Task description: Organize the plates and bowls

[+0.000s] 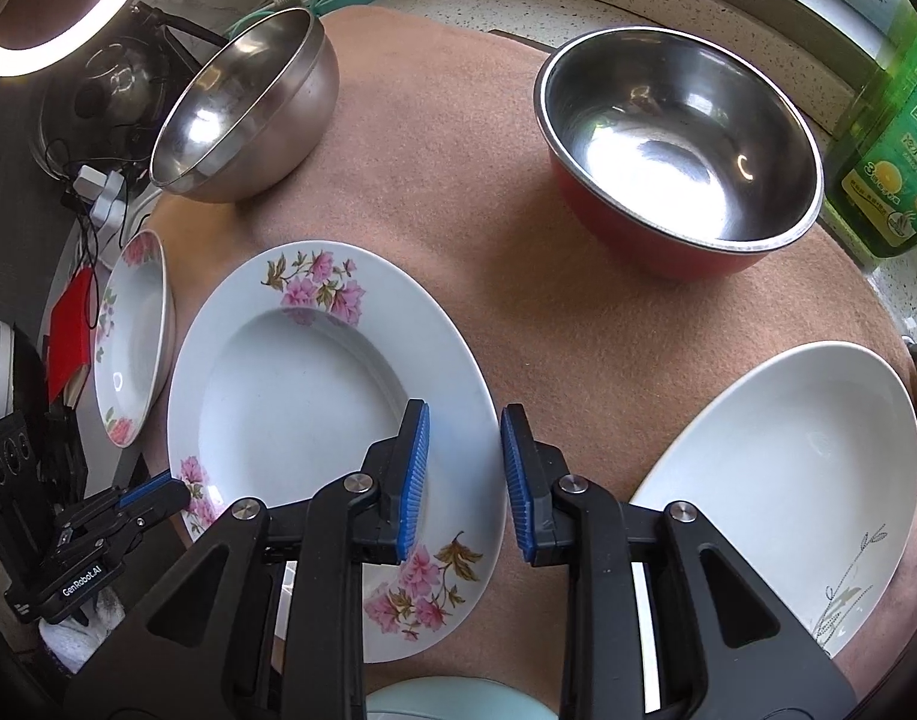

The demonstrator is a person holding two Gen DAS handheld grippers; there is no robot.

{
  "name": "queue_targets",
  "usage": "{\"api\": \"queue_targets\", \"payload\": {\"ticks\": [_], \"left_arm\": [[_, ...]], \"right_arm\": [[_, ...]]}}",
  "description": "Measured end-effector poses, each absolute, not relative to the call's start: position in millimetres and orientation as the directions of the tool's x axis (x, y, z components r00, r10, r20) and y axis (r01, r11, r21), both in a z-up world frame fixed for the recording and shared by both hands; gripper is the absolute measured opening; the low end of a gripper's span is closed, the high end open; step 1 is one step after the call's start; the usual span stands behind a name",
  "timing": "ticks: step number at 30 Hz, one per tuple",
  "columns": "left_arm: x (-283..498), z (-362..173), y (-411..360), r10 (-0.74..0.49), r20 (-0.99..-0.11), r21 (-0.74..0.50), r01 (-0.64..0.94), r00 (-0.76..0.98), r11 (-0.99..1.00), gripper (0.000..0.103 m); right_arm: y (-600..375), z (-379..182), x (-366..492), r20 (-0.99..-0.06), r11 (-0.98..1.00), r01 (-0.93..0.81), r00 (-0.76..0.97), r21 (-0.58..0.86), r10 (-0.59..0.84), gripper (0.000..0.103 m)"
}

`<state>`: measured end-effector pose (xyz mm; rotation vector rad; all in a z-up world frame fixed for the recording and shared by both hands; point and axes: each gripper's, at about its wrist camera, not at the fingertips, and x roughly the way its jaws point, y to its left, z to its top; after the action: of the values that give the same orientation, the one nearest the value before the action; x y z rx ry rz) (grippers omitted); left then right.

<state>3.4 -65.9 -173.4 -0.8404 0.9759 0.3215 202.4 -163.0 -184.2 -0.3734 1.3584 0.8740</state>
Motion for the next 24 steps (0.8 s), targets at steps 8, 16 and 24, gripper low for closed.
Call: {"api": "queue_targets", "payload": {"ticks": [8,16,24], "left_arm": [[-5.8,-173.8,-66.4,-0.12,-0.83,-0.484,-0.597,0.544,0.64,0.012],[-9.8,-173.7,-67.4,-0.114,-0.838,-0.47,-0.599,0.534,0.649,0.012],[-13.4,-174.4,-69.7,-0.112,-0.85,-0.451,-0.602,0.515,0.659,0.013]], "right_arm": [[-164.6,-184.9,203.2,-0.948,0.633,-0.732,-0.055,0.252,0.314,0.026],[-164.7,-184.4,202.5,-0.951,0.619,-0.748,-0.053,0.239,0.304,0.026],[-160.2,-182.5,192.6,-0.955,0.595,-0.773,-0.046,0.219,0.292,0.026]]}}
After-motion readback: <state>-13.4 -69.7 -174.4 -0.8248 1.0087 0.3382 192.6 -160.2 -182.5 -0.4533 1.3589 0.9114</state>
